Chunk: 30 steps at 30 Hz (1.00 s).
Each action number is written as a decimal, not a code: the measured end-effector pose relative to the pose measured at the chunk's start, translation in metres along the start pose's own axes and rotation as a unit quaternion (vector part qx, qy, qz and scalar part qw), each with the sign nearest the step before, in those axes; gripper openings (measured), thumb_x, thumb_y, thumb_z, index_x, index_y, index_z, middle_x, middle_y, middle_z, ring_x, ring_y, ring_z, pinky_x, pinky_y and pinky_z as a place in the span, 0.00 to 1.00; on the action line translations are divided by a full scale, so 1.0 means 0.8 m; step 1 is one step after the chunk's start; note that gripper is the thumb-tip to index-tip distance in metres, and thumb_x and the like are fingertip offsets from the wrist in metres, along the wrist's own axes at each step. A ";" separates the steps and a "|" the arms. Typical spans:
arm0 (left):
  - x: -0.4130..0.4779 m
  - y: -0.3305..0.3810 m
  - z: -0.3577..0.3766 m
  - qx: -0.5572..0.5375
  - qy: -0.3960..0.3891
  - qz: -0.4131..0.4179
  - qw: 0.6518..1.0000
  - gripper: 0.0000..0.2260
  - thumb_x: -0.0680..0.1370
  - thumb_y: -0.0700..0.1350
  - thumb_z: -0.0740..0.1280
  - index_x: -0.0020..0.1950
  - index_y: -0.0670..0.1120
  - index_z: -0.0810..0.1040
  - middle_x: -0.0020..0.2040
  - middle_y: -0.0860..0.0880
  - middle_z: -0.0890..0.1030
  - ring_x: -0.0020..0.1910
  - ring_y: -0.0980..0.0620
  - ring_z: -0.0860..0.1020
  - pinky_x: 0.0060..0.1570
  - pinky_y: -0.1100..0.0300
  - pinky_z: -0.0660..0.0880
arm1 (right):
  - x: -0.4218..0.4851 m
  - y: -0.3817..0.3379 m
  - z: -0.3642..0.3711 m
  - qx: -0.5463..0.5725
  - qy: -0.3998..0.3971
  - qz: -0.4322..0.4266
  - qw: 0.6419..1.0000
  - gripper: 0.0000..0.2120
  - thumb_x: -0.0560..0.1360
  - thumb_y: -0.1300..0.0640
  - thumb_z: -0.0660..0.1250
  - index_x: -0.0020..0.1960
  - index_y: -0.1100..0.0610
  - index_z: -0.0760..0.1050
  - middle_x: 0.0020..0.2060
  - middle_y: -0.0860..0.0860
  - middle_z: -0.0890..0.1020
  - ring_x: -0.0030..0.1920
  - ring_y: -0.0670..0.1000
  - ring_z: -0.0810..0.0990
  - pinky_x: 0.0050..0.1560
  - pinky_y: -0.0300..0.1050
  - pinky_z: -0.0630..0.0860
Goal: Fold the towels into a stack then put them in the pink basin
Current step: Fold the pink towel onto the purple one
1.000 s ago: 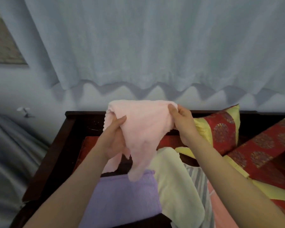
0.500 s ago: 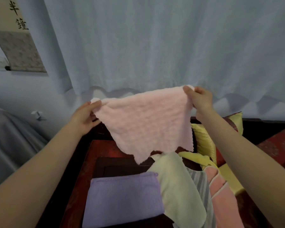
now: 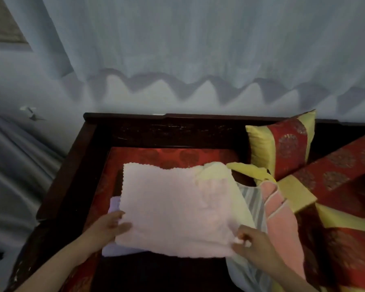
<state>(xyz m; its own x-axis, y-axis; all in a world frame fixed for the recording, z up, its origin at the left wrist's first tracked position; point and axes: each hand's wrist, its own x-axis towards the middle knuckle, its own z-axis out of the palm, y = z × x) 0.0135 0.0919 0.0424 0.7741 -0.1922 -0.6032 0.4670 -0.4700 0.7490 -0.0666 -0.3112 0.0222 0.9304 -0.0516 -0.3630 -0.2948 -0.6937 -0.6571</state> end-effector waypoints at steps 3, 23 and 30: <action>0.047 -0.059 0.012 0.162 -0.042 -0.027 0.985 0.10 0.74 0.50 0.69 0.52 0.50 0.76 0.50 0.46 0.81 0.49 0.50 0.80 0.45 0.70 0.73 | 0.019 0.041 0.036 -0.110 -0.133 0.027 0.985 0.12 0.54 0.38 0.64 0.38 0.29 0.71 0.35 0.35 0.78 0.40 0.36 0.74 0.46 0.41 0.71; 0.310 -0.033 -0.029 0.382 0.179 0.018 0.907 0.23 0.68 0.47 0.73 0.61 0.48 0.74 0.58 0.45 0.77 0.59 0.44 0.74 0.58 0.48 0.72 | 0.363 -0.069 0.102 -0.305 0.021 -0.006 0.952 0.26 0.76 0.53 0.62 0.73 0.52 0.60 0.67 0.53 0.67 0.69 0.56 0.64 0.61 0.55 0.67; 0.246 0.024 -0.037 0.003 0.093 0.108 0.990 0.08 0.69 0.38 0.75 0.45 0.37 0.80 0.43 0.41 0.83 0.40 0.48 0.80 0.37 0.62 0.76 | 0.364 -0.078 0.100 -0.281 0.062 -0.096 0.953 0.10 0.73 0.56 0.66 0.55 0.53 0.76 0.56 0.53 0.72 0.59 0.55 0.70 0.55 0.51 0.68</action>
<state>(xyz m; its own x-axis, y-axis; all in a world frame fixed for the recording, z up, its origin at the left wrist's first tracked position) 0.1871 0.0707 -0.0539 0.9213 -0.1269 -0.3676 0.2800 -0.4396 0.8535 0.2053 -0.2259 -0.0954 0.9842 0.0547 -0.1684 0.0142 -0.9724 -0.2328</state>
